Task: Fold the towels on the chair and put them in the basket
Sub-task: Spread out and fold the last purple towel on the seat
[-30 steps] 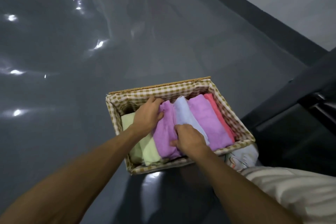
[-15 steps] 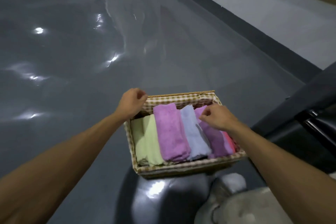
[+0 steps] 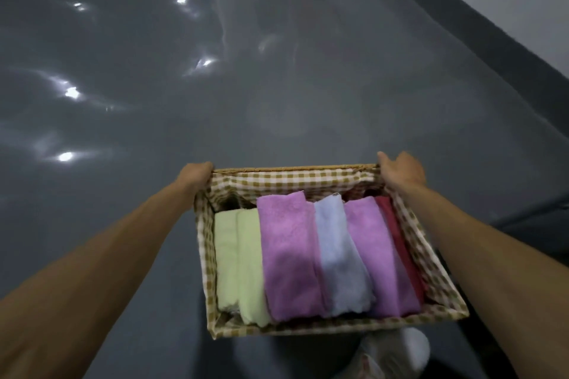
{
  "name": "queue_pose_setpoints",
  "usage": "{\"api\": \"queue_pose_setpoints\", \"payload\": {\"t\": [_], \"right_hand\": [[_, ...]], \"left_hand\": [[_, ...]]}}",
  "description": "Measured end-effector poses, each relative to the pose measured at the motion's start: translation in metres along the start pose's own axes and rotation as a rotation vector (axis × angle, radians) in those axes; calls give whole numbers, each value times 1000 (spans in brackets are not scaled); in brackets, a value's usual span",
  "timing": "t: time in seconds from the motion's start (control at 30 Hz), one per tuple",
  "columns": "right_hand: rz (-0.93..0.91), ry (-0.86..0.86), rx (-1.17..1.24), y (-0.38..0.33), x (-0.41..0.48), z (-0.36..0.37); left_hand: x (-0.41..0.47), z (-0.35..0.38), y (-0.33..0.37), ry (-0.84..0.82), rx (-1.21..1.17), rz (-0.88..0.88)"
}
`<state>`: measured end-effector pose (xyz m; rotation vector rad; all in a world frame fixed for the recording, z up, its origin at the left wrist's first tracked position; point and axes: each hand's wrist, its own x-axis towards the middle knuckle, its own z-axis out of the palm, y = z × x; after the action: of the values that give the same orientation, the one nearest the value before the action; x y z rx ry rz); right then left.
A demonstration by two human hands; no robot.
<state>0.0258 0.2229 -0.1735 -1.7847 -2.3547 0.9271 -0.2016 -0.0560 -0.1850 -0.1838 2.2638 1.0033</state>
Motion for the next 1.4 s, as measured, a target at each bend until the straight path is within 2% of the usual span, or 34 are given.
{"api": "queue_pose_setpoints", "payload": {"t": [0.07, 0.17, 0.3, 0.5, 0.63, 0.77, 0.93, 1.07, 1.13, 1.27, 1.33, 1.4], "right_hand": [[66, -66, 65, 0, 4, 4], [138, -73, 383, 3, 6, 13], [166, -60, 580, 5, 16, 19], [104, -17, 622, 0, 11, 15], [88, -101, 745, -8, 5, -3], [60, -184, 639, -12, 4, -28], [-82, -112, 632, -36, -9, -59], [-212, -52, 653, -53, -25, -86], [-286, 32, 648, -55, -34, -94], [-398, 246, 486, -58, -64, -107], [-424, 312, 363, -56, -75, -113], [-464, 393, 261, -53, -89, -118]], "left_hand": [[4, -1, 1, 9, -79, -7], [6, 2, 0, 48, -114, 5], [7, 6, 4, 71, -80, 121], [-1, 2, 23, 34, -75, 306], [-8, -7, 37, 5, -228, 308], [-16, -23, 60, 44, -251, 334], [-50, -42, 104, 83, -366, 595], [-78, -50, 108, 132, -443, 758], [-86, -54, 103, 229, -350, 870], [-110, -60, 95, 607, 87, 1047], [-122, -60, 90, 709, 380, 1148], [-133, -53, 86, 742, 629, 1261]]}}
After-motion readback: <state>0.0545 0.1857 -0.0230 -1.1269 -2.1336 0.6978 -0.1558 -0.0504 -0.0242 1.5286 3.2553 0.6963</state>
